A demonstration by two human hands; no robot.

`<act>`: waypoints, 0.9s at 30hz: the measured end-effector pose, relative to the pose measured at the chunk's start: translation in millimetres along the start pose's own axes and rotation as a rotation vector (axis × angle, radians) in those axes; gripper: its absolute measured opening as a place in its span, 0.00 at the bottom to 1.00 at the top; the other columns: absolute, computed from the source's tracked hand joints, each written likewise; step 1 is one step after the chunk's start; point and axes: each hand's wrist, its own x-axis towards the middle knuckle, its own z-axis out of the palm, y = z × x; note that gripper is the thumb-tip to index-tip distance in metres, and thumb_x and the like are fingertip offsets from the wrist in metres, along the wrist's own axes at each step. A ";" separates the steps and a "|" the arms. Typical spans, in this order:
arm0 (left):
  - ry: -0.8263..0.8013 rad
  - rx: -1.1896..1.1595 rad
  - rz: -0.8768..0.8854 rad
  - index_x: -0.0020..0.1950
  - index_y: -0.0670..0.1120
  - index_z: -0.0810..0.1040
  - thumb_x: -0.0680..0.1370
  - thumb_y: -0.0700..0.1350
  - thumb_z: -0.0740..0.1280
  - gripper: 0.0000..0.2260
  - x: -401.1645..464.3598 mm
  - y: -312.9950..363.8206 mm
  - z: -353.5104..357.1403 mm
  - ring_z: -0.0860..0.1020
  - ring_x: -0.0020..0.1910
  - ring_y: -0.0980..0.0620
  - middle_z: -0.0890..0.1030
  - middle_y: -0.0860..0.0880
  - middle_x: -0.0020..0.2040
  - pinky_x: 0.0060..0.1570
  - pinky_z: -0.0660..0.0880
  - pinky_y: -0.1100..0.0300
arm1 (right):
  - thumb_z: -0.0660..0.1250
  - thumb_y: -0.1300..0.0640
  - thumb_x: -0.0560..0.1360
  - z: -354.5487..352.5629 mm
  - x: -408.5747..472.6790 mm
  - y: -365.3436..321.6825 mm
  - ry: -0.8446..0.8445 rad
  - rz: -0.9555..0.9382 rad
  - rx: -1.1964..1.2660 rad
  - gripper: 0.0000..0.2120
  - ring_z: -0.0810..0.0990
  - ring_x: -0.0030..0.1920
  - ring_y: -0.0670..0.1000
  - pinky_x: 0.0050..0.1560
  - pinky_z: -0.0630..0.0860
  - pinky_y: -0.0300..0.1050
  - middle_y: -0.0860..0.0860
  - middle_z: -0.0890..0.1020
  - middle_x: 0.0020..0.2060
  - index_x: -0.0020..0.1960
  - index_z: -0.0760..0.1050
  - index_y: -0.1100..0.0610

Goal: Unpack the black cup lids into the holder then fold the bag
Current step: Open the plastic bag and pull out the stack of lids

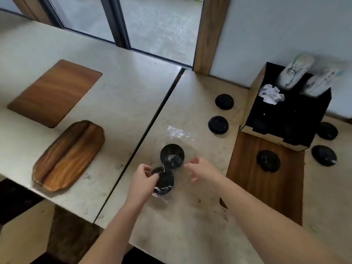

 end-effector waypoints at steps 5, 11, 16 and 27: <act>-0.032 0.165 0.000 0.68 0.43 0.75 0.73 0.54 0.78 0.29 55.2 26.4 12.4 0.81 0.58 0.43 0.81 0.43 0.60 0.55 0.77 0.51 | 0.71 0.49 0.77 -13.0 49.8 -26.2 0.110 0.108 0.112 0.17 0.81 0.46 0.54 0.48 0.81 0.51 0.56 0.80 0.52 0.57 0.71 0.58; -0.072 0.395 0.018 0.74 0.48 0.72 0.68 0.63 0.77 0.38 85.1 36.3 27.5 0.78 0.65 0.41 0.83 0.46 0.62 0.68 0.71 0.43 | 0.75 0.50 0.74 3.9 80.5 -28.7 0.064 0.195 0.220 0.19 0.80 0.42 0.57 0.44 0.78 0.49 0.58 0.81 0.45 0.59 0.80 0.62; -0.137 0.233 0.033 0.70 0.48 0.74 0.66 0.60 0.80 0.37 87.1 38.7 29.5 0.83 0.54 0.46 0.84 0.49 0.53 0.59 0.79 0.47 | 0.74 0.55 0.76 12.2 86.3 -17.0 0.084 0.152 0.263 0.08 0.81 0.44 0.57 0.46 0.81 0.53 0.56 0.82 0.44 0.51 0.79 0.58; -0.360 -0.132 0.107 0.65 0.50 0.78 0.73 0.49 0.80 0.22 86.8 66.1 31.8 0.86 0.47 0.48 0.84 0.42 0.55 0.36 0.81 0.65 | 0.72 0.59 0.78 -3.2 48.6 4.5 -0.022 -0.053 0.318 0.08 0.85 0.54 0.55 0.56 0.83 0.50 0.56 0.85 0.54 0.56 0.79 0.57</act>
